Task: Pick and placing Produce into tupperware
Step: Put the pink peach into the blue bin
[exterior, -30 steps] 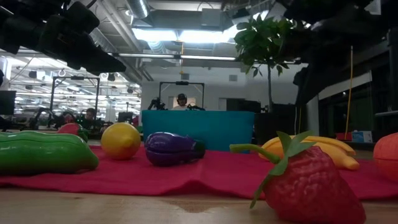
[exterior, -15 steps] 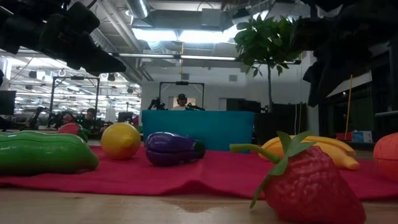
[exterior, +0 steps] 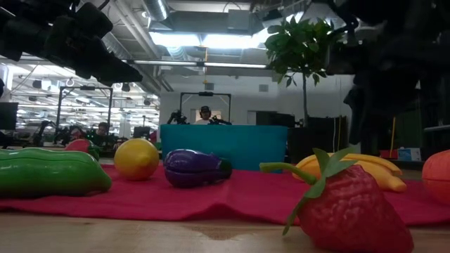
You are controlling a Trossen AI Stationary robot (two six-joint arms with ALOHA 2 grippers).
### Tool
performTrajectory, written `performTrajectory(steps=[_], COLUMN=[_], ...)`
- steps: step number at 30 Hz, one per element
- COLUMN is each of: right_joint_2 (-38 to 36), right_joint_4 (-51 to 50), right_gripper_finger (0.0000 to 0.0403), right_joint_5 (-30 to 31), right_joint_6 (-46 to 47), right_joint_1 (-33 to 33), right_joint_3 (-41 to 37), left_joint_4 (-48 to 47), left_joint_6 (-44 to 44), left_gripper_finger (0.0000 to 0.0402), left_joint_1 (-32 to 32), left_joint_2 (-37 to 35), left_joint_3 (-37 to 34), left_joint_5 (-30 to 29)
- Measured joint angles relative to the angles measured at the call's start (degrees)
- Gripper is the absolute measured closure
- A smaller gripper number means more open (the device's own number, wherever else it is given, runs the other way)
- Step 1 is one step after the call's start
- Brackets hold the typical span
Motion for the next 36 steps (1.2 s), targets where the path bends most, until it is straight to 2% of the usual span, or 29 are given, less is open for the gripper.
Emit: performTrajectory(steps=[11, 22, 29, 36], right_joint_2=[4.15, 7.30, 7.66, 7.66], right_joint_4=[0.77, 2.07, 2.63, 2.65], right_gripper_finger=[0.0192, 0.0192, 0.0192, 0.0192], right_joint_5=[0.00, 0.00, 0.02, 0.04], right_joint_6=[1.25, 1.25, 1.24, 1.25], right_joint_1=[-0.02, -0.02, -0.02, -0.04], right_joint_3=[0.00, 0.00, 0.00, 0.00], left_joint_4=[-0.29, -1.01, -1.03, -1.03], left_joint_6=[0.02, 0.02, 0.02, 0.02], left_gripper_finger=[0.0272, 0.0281, 0.0270, 0.0278], left_joint_1=[0.00, 0.00, 0.00, 0.00], left_joint_2=[0.00, -0.01, -0.01, -0.02], left_joint_3=[0.00, 0.00, 0.00, 0.00], left_joint_5=[-0.02, -0.01, 0.00, 0.00])
